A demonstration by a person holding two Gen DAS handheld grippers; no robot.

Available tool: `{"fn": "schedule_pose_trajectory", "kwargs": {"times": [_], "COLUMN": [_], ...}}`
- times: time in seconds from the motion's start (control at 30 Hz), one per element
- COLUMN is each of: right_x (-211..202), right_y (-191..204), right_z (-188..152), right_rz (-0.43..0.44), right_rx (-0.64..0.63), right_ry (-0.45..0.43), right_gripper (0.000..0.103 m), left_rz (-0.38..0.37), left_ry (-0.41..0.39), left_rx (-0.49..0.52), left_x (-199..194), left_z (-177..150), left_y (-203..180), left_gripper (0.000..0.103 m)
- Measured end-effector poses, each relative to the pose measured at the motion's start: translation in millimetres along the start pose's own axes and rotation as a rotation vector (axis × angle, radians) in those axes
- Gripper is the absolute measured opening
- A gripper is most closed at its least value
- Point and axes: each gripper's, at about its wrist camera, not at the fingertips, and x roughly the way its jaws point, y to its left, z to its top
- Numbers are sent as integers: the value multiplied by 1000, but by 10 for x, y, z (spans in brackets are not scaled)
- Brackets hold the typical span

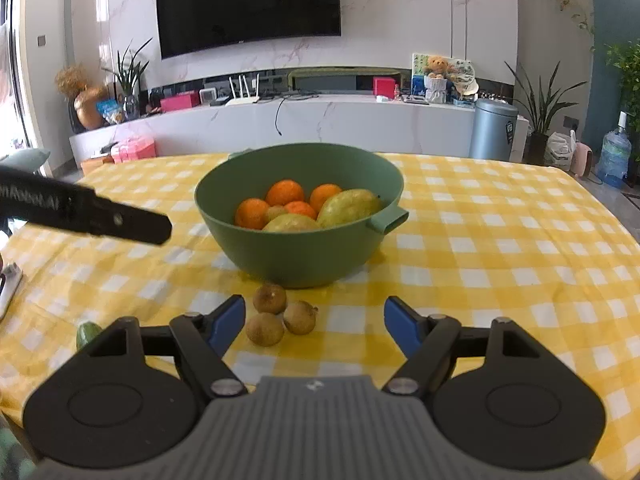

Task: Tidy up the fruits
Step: 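Withdraw both tools from the colander toward the brown kiwis, then grasp a kiwi with the left tool while the right tool grasps another kiwi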

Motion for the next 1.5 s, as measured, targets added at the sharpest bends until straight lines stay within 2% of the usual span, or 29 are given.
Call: {"fn": "schedule_pose_trajectory", "kwargs": {"times": [0.07, 0.17, 0.27, 0.33, 0.4, 0.57, 0.9, 1.03, 1.17, 1.27, 1.5], "right_x": [40, 99, 137, 148, 160, 216, 285, 299, 310, 330, 362], "right_y": [25, 40, -9, -51, -87, -155, -313, -334, -316, -309, -285], "right_z": [-17, -53, -54, -54, -64, -77, -89, -92, -90, -93, -89], "right_rz": [1, -7, -15, -16, -18, -47, -51, -36, -29, -28, -21], "right_rx": [-15, -26, 3, 35, 61, 99, 201, 221, 214, 209, 191], "right_ry": [15, 51, 68, 81, 92, 110, 133, 135, 138, 143, 140], "right_gripper": [67, 53, 45, 34, 31, 27, 26, 25, 25, 25, 25], "left_rz": [-19, -52, -57, -64, -66, -86, -64, -55, -36, -32, -27], "left_ry": [17, 41, 65, 86, 103, 99, 109, 125, 106, 106, 106], "left_rx": [10, 36, 96, 126, 151, 188, 215, 244, 264, 269, 185], "left_x": [55, 149, 266, 361, 444, 557, 739, 789, 787, 775, 662], "left_z": [-44, -111, -176, -214, -239, -276, -351, -390, -413, -418, -358], "left_y": [-24, -89, -190, -254, -309, -400, -436, -483, -514, -523, -397], "left_gripper": [69, 61, 58, 54, 52, 50, 47, 38, 30, 30, 30]}}
